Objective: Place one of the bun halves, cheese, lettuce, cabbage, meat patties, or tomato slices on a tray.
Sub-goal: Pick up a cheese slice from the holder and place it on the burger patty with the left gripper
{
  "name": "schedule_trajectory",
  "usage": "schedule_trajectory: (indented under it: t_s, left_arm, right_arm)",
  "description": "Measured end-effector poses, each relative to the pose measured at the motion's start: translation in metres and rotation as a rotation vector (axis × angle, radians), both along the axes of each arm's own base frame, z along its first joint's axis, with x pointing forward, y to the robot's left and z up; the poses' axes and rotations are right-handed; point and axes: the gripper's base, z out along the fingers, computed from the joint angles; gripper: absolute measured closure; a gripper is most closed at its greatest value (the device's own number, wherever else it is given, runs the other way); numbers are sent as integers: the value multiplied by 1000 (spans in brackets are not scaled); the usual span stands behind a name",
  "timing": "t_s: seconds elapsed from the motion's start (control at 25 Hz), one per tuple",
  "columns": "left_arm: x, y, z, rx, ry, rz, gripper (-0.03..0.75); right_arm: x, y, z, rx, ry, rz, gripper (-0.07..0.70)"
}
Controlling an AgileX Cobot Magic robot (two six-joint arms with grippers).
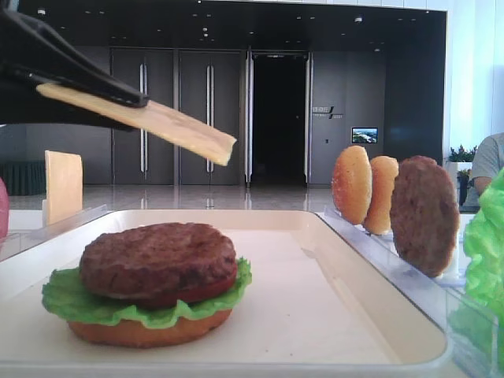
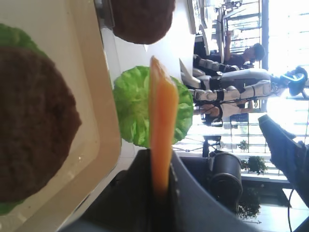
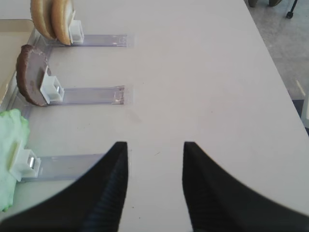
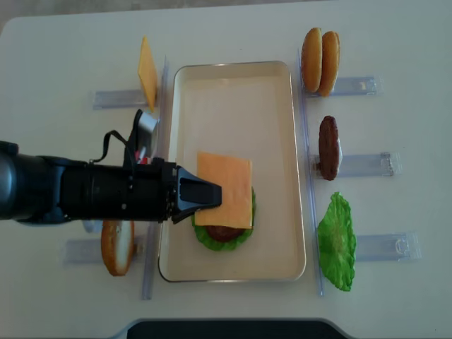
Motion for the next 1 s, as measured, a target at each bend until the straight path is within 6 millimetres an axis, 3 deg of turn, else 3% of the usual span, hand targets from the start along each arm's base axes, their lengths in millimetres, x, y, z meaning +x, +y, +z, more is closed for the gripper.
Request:
schedule_trajectory:
  t_s: [0.28, 1.0]
  left_arm:
    - [-8, 7, -6, 8, 18, 4, 685]
    - [-2, 10, -19, 83, 9, 44, 685]
  right_arm:
    - [0, 0, 0, 0, 0, 0, 338]
    - [0, 0, 0, 0, 0, 0, 338]
